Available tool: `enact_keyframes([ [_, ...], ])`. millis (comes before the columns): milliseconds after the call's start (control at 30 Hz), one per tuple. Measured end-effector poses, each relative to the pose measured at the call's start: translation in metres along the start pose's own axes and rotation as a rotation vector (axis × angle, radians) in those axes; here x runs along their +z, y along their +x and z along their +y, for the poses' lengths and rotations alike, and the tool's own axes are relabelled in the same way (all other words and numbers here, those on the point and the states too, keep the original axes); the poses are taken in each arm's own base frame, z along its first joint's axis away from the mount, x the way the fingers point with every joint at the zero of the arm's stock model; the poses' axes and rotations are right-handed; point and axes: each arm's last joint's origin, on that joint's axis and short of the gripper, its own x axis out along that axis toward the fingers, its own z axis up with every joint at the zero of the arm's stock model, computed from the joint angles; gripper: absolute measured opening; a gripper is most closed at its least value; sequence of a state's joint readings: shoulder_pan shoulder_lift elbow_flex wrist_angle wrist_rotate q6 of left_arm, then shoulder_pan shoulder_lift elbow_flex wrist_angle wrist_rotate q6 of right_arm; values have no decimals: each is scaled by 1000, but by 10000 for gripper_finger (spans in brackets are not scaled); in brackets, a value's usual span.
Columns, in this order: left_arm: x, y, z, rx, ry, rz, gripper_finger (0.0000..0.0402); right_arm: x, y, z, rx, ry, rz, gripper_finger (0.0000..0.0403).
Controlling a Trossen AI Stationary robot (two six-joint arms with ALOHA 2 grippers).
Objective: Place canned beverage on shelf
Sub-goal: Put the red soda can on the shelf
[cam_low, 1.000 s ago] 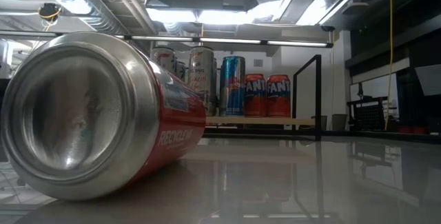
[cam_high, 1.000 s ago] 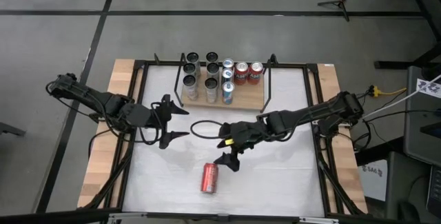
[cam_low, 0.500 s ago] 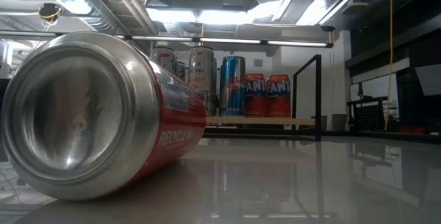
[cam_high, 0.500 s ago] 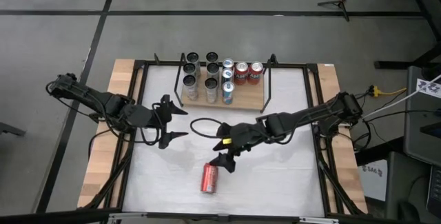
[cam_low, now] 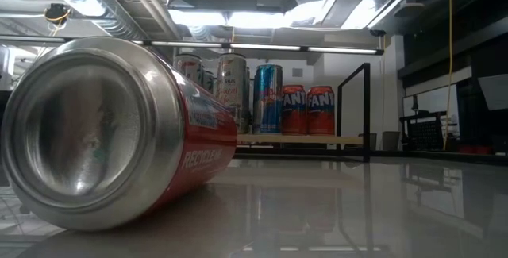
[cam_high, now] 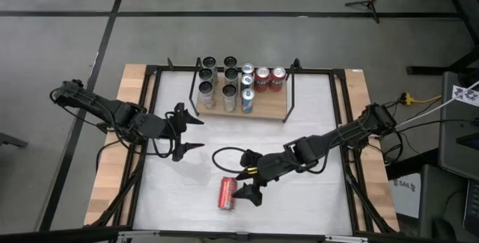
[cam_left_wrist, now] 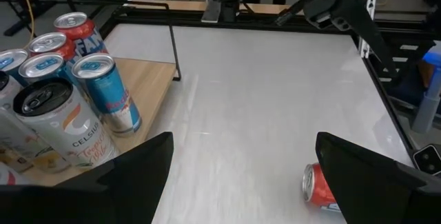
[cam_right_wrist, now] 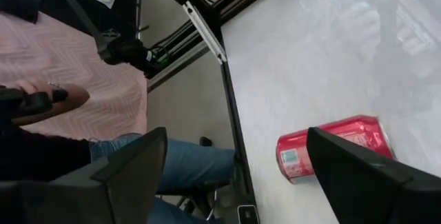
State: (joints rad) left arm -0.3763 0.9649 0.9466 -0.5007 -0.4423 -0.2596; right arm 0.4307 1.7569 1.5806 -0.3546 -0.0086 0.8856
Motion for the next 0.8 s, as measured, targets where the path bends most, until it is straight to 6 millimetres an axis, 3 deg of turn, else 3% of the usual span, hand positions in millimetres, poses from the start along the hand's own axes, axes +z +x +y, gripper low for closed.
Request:
enact_keyframes([
  [500,0,0,0,2,6,-1,350,0,0,0,-3,-1,-2,344],
  [700,0,0,0,2,6,-1,350,2,0,-3,-89,8,-90,344],
  [800,0,0,0,2,6,-1,350,4,-1,-4,-131,117,-176,344],
])
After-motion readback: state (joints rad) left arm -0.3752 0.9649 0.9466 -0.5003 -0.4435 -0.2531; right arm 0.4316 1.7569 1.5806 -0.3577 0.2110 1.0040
